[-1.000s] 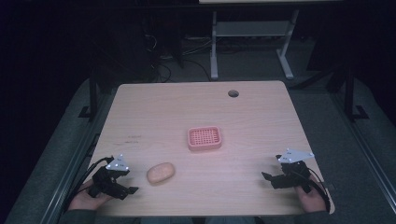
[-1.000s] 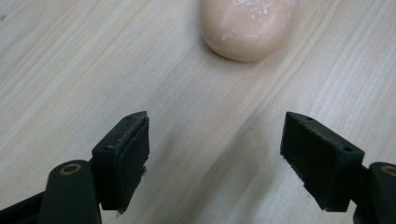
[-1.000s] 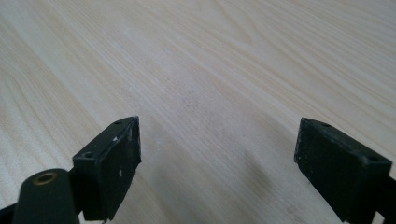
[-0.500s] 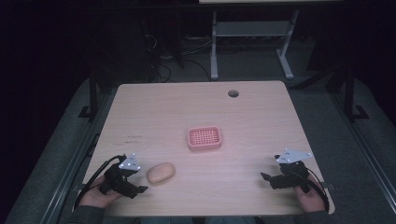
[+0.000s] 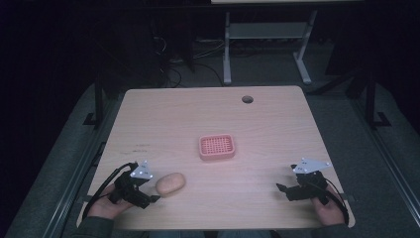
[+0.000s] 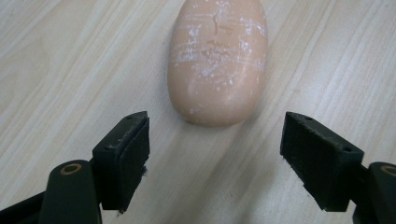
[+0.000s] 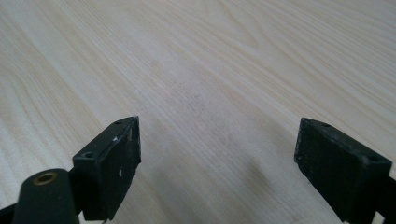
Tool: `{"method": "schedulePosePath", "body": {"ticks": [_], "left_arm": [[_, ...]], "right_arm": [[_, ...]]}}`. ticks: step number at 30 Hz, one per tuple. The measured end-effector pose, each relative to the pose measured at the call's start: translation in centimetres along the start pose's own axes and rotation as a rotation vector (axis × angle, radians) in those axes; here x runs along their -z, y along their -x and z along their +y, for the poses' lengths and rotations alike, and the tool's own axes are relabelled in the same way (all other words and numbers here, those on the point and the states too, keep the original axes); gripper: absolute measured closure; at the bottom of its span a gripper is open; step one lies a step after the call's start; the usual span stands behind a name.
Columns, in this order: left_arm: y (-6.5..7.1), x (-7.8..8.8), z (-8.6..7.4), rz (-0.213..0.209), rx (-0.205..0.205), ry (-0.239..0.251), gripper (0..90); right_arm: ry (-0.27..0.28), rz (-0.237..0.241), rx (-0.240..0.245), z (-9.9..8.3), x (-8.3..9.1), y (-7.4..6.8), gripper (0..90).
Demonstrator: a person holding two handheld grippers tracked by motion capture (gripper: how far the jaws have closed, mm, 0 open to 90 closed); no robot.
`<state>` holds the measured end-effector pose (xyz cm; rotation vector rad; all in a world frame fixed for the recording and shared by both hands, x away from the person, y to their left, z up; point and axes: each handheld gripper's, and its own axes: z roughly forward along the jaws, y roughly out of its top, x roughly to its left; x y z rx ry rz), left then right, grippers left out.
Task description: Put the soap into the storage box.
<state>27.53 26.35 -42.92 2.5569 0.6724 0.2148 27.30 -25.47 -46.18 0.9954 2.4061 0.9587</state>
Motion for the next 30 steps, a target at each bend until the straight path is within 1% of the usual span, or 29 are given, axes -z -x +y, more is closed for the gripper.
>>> {"method": "schedulePosePath", "body": {"ticks": [3,4,7,8,9,15,17,19,20,23,26,27,30], "left_arm": [[-0.1,0.0,0.2,0.001,-0.011,0.005,23.8],[-0.1,0.0,0.3,-0.005,-0.001,0.010,23.8],[-0.1,0.0,0.5,-0.002,-0.010,0.014,23.6],[0.0,0.0,0.6,-0.006,-0.001,0.015,23.6],[-0.1,0.0,0.6,-0.003,-0.008,0.011,23.6],[-0.1,-0.1,0.9,-0.002,-0.008,0.009,23.6],[-0.2,-0.1,0.9,0.001,-0.017,0.007,23.6],[-0.2,-0.1,0.9,0.001,-0.015,0.007,23.6],[-0.2,-0.2,0.9,-0.003,-0.007,0.010,23.6],[-0.2,-0.1,1.0,-0.004,-0.005,0.014,23.6],[-0.3,-0.2,1.1,-0.002,-0.022,0.010,23.5],[-0.2,-0.2,1.1,-0.006,-0.014,0.010,23.5],[-0.3,-0.2,1.2,-0.008,-0.022,0.008,23.5]], "right_arm": [[0.001,0.002,-0.001,0.0,0.0,0.0,14.1],[0.001,0.002,0.002,0.0,0.0,0.0,14.2],[0.002,0.002,0.005,0.0,0.0,0.0,14.1],[0.002,0.002,0.005,0.0,0.0,0.0,14.2],[0.003,0.002,0.005,0.0,0.0,0.0,14.1],[0.000,0.004,0.005,0.1,-0.1,0.0,14.2],[0.000,0.004,0.004,0.1,-0.1,0.0,14.2],[0.000,0.004,0.004,0.1,-0.1,0.0,14.1],[0.000,0.005,0.003,0.1,-0.1,0.0,14.1],[-0.001,0.004,0.004,0.1,-0.1,0.0,14.2],[-0.003,0.005,0.002,0.1,-0.2,0.0,14.2],[-0.002,0.006,0.001,0.1,-0.2,0.0,14.1],[-0.003,0.006,0.001,0.1,-0.2,-0.1,14.1]]}}
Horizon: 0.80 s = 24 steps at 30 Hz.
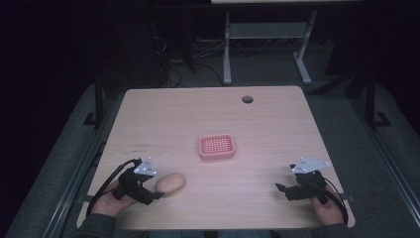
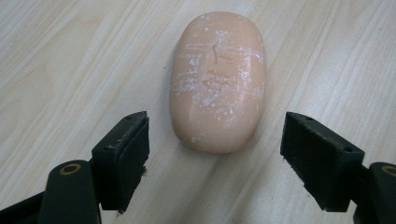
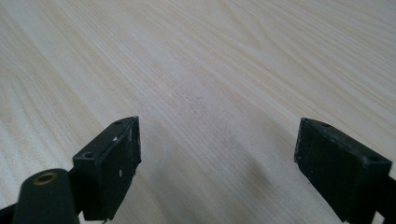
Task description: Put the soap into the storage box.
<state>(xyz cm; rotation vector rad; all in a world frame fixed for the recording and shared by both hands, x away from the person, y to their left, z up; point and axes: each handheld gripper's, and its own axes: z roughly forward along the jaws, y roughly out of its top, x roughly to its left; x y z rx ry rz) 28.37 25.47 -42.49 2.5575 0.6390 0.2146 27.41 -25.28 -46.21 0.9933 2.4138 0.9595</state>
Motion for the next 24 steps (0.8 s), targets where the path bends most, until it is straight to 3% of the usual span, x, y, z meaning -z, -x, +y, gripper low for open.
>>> {"method": "schedulePosePath", "body": {"ticks": [24], "left_arm": [[-0.2,-1.3,1.6,-0.032,-0.027,-0.020,22.9]], "right_arm": [[0.000,0.006,0.012,0.2,-0.1,-0.1,14.1]]}}
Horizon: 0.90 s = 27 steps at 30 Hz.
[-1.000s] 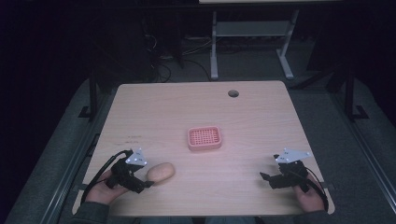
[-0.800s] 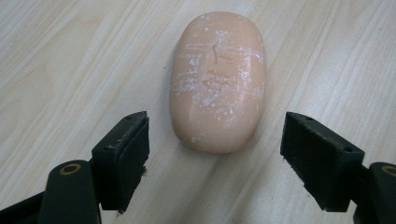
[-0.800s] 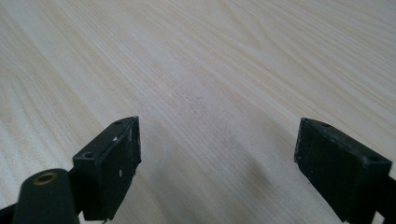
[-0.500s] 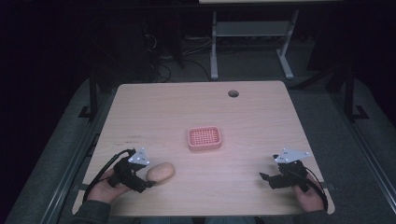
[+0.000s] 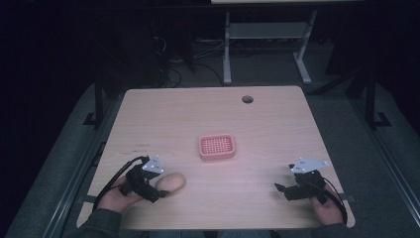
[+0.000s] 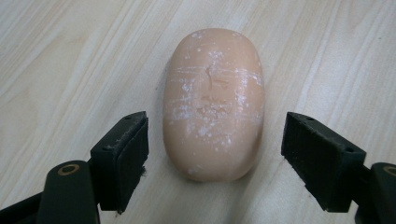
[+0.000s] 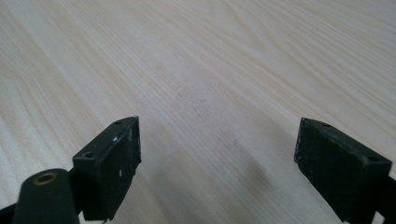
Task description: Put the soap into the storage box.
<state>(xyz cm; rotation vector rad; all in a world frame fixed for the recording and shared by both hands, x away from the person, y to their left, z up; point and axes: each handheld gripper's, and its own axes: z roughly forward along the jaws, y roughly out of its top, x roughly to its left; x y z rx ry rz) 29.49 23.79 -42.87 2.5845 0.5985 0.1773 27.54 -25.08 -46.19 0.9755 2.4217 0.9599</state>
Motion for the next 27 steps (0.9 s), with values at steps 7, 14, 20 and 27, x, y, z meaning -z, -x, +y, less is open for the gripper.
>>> {"method": "schedulePosePath", "body": {"ticks": [7,14,20,27], "left_arm": [[-0.1,-0.3,0.4,-0.005,-0.006,-0.005,22.9],[-0.1,-0.9,1.0,-0.013,-0.012,-0.009,23.0],[-0.2,-1.4,1.4,-0.023,-0.022,-0.026,23.2],[-0.3,-1.9,1.5,-0.031,-0.016,-0.045,23.2]], "right_arm": [[0.002,0.000,0.001,0.0,0.0,0.0,14.1],[0.002,0.002,0.002,0.0,0.1,0.0,14.1],[0.005,0.002,-0.003,0.0,0.1,0.0,14.2],[0.005,0.002,0.001,0.1,0.1,-0.1,14.1]]}}
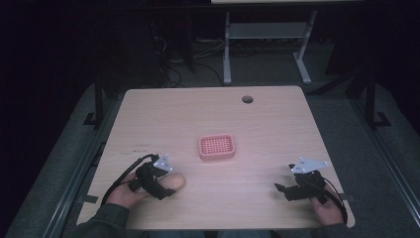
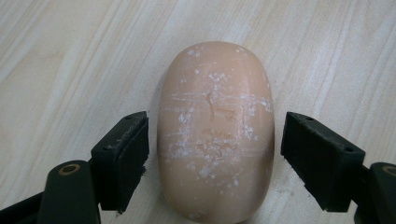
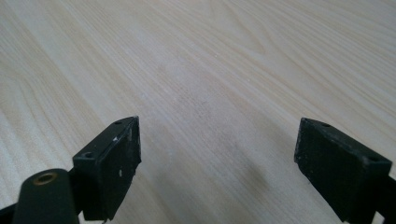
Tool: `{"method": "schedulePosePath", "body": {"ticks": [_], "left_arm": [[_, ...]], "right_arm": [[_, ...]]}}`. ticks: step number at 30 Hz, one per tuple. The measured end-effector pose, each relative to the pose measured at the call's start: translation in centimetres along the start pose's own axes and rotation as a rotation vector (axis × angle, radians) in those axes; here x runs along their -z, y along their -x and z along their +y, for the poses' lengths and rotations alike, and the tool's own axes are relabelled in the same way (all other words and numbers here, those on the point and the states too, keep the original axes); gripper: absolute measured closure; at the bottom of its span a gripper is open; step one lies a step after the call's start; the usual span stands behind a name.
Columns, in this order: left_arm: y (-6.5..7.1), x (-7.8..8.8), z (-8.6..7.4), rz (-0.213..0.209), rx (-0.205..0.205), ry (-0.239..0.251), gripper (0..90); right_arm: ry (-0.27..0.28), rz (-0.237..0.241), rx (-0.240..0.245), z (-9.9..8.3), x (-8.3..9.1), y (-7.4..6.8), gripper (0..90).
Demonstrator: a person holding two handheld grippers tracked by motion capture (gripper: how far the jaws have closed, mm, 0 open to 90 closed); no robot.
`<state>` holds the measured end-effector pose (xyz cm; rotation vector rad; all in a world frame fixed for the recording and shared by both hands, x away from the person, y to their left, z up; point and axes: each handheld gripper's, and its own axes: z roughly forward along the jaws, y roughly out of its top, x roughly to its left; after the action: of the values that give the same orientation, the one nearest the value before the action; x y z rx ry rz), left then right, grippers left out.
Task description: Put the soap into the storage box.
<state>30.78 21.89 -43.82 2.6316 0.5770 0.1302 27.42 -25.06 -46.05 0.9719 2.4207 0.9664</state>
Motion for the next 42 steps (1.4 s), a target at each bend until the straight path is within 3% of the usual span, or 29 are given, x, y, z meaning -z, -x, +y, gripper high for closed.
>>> {"method": "schedulePosePath", "body": {"ticks": [19,42], "left_arm": [[-0.22,-0.81,0.14,-0.021,0.012,-0.012,28.8],[-0.02,-0.61,0.37,0.007,0.004,-0.016,32.3]], "right_arm": [[0.003,0.003,0.005,0.11,-0.07,-0.12,14.1],[0.009,0.000,0.015,0.23,-0.10,-0.14,14.2]]}}
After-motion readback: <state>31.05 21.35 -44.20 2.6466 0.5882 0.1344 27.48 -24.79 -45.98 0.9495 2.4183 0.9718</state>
